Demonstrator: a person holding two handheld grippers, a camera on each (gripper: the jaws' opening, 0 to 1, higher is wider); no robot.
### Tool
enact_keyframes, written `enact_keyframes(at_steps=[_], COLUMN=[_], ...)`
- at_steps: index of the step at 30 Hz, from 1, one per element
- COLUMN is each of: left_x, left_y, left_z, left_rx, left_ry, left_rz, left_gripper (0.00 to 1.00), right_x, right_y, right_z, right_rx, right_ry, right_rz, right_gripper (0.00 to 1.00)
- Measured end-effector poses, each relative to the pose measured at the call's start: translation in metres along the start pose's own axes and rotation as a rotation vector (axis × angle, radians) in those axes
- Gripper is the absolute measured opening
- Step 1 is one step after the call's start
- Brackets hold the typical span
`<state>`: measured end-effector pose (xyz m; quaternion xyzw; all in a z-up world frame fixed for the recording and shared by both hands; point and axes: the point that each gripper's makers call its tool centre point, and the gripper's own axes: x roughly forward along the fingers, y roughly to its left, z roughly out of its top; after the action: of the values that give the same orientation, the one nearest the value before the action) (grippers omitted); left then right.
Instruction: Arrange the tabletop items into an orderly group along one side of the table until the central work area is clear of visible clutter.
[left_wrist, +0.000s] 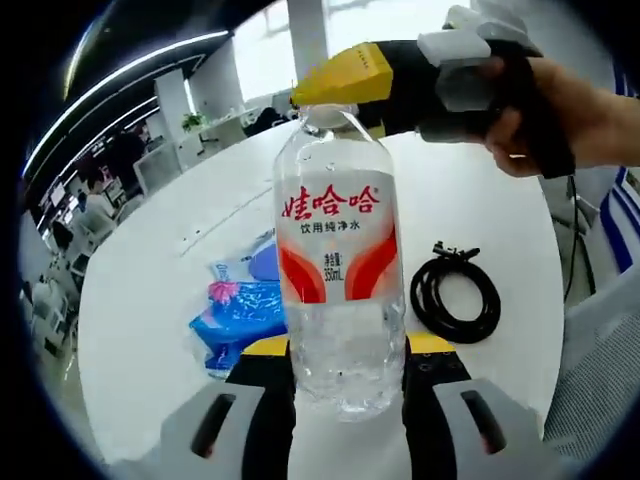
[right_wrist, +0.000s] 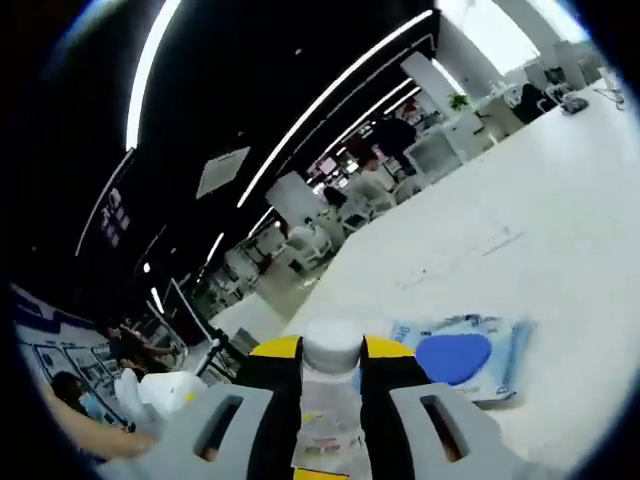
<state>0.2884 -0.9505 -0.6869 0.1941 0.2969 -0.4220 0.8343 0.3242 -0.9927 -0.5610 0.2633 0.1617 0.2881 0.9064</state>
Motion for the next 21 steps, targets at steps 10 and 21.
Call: enact_keyframes(at_steps=[10, 21], left_x=[-0.041, -0.062], left_y=[0.035, 0.063], left_z=[-0.022, -0.047], left_rx=[-0.112, -0.195], left_ry=[-0.060, -0.088], left_rz=[0.108, 0.194], left_gripper=[0.37, 0.38], right_x=[0.043, 0.076], right_y=[0.089, 0.135], right_z=[-0.013, -0.041], right_rx=[-0.348, -0.556], right_ry=[0.075, 0.178], right_rz=[0.257, 0.455], right_gripper=[0.17, 0.17])
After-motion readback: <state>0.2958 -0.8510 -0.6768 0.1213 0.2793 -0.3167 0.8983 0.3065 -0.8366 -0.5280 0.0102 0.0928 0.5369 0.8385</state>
